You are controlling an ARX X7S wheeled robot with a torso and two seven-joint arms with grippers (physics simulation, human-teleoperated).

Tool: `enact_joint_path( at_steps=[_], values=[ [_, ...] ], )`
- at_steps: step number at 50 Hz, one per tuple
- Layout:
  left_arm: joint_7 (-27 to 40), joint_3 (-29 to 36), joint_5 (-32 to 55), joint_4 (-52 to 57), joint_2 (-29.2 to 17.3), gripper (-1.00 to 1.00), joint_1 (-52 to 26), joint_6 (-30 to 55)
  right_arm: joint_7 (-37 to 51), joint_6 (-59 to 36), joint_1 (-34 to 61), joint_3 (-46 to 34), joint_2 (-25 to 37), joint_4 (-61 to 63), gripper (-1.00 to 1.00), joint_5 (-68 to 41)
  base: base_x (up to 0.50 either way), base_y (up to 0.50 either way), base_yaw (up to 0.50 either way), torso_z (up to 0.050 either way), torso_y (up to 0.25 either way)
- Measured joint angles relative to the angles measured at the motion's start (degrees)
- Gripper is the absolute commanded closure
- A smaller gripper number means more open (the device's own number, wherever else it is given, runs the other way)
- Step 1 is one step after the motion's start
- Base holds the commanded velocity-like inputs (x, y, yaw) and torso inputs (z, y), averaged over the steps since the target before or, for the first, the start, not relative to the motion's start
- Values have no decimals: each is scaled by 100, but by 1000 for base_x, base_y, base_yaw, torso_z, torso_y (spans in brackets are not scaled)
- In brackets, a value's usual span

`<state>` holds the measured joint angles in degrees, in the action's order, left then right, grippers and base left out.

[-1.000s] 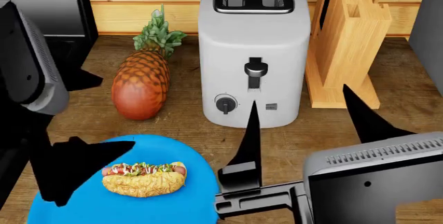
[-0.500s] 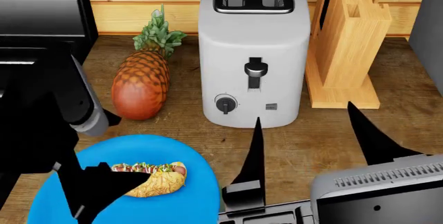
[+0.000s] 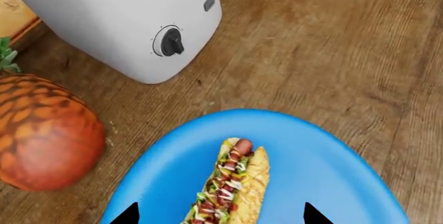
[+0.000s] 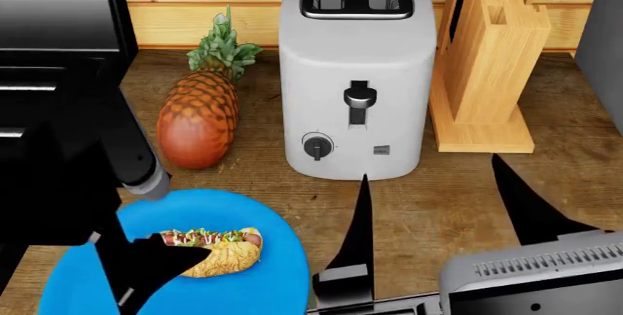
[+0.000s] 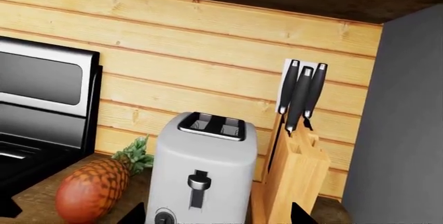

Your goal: Pick the hot dog from the counter and place it in the microwave.

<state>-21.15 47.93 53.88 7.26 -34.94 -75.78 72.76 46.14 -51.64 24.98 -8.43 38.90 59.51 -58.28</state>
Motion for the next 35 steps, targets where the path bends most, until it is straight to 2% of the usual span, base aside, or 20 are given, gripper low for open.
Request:
enact_joint_path(
  at_steps=[35],
  values=[
    [-176,504,-409,-450,173,-100,318,-518,833,820,181,-720,718,8,-100,-419,0,0,0,0,0]
  ],
)
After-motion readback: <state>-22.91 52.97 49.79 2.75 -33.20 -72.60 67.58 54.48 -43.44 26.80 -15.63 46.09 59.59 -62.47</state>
